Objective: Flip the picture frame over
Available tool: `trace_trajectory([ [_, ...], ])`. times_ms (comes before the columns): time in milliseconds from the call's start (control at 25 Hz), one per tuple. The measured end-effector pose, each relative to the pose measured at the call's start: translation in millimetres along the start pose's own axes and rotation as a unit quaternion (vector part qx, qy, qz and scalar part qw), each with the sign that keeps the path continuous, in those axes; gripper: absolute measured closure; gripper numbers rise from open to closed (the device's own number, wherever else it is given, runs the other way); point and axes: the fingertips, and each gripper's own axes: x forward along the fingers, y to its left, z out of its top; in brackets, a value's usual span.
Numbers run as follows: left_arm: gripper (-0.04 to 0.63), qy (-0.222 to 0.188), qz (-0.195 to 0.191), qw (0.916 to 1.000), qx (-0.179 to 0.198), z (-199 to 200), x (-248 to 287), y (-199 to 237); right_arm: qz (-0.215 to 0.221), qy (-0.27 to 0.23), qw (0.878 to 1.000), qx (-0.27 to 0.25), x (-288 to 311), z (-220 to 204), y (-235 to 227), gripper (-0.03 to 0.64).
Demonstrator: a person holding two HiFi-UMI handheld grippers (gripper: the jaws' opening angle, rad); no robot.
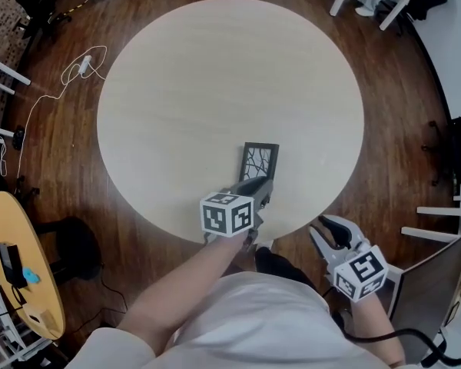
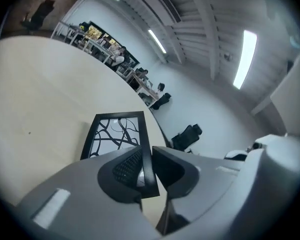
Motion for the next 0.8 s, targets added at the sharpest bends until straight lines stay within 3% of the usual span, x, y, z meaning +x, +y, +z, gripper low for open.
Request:
trace_trajectory([
  [120, 0.531, -0.020, -0.074, 0.9950, -0.065, 6, -1, -4, -0.004, 0.006, 1.000, -0.005, 2, 4, 5, 0.506],
  [240, 0.531, -0.037, -0.150, 0.9795, -0.129, 10, -5, -4, -0.009, 0.015, 1.000, -0.008, 2, 6, 9, 0.506],
  [440, 0.531, -0.065, -0.251, 0.9368, -0.235, 19, -19, 6, -0.023, 0.028, 0.999, -0.011, 0, 12, 18, 0.506],
  [600, 0.531, -0.087, -0.304, 0.8898, -0.329, 23, -31, 19, -0.031, 0.036, 0.999, -0.014, 1, 14, 27, 0.506],
  [680, 0.531, -0.095, -0.322, 0.8785, -0.340, 25, -36, 24, -0.035, 0.039, 0.999, -0.014, 2, 16, 31, 0.506],
  [800, 0.531, -0.095, -0.338, 0.8706, -0.345, 24, -42, 31, -0.040, 0.042, 0.998, -0.013, 3, 17, 38, 0.506],
])
